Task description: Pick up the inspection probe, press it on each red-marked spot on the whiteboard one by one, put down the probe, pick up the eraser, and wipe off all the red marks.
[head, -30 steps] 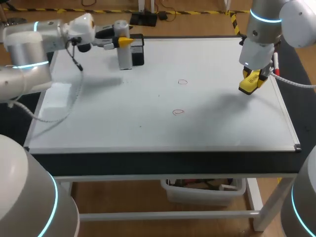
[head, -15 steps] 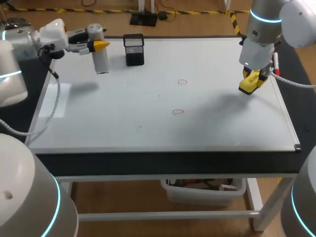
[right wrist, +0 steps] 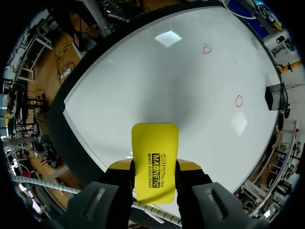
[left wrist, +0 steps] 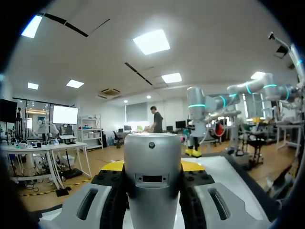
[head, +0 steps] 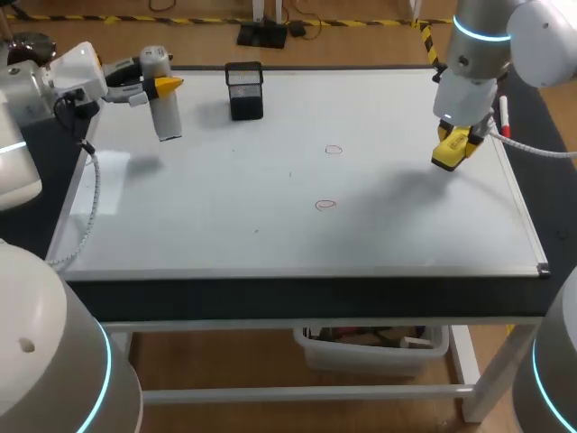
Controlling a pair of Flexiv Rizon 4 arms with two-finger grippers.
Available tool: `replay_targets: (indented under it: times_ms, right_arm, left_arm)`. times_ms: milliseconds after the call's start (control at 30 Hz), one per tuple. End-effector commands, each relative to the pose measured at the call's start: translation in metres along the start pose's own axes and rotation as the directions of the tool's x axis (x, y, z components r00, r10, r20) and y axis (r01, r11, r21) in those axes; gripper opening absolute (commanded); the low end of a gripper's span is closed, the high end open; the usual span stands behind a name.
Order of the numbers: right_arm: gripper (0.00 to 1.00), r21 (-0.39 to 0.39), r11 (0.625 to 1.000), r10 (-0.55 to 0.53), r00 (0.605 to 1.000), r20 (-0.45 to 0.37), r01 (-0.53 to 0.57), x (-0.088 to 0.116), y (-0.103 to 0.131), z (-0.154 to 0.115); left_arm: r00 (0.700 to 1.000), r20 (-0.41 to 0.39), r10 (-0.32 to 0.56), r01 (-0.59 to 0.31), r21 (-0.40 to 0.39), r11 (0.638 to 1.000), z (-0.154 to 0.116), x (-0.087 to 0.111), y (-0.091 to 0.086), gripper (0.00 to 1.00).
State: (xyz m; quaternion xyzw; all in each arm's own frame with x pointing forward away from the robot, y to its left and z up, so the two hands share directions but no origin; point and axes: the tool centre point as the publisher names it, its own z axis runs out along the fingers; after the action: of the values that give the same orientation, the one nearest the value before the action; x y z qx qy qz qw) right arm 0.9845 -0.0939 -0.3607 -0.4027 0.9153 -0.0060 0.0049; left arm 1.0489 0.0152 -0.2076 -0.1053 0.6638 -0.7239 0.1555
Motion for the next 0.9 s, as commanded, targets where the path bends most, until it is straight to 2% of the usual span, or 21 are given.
replay_targets:
  times_ms: [33,300,500,700,900]
  right_arm:
    - [0.0,0.009,0.997,-0.083,0.996,-0.028,0.083,-0.034,0.013,0.0]
    - [0.0,0.033,0.948,-0.315,0.949,-0.031,0.316,-0.1,0.045,-0.003]
    - [0.0,0.03,0.899,-0.436,0.9,-0.033,0.437,-0.141,0.062,0.002]
    - [0.0,0.02,0.856,-0.516,0.857,-0.013,0.516,-0.173,0.073,0.004]
    - [0.0,0.025,0.816,-0.577,0.817,-0.02,0.577,-0.195,0.086,0.011]
  left_arm:
    - [0.998,0.064,0.003,-0.003,-0.001,1.0,0.001,0.004,-0.002,0.0]
    - [0.998,0.064,0.003,-0.003,-0.001,1.0,0.001,0.004,-0.002,0.0]
    - [0.998,0.064,0.003,-0.003,-0.001,1.0,0.001,0.004,-0.002,0.0]
    - [0.998,0.064,0.003,-0.003,-0.001,1.0,0.001,0.004,-0.002,0.0]
    - [0.998,0.064,0.003,-0.003,-0.001,1.0,0.001,0.004,-0.002,0.0]
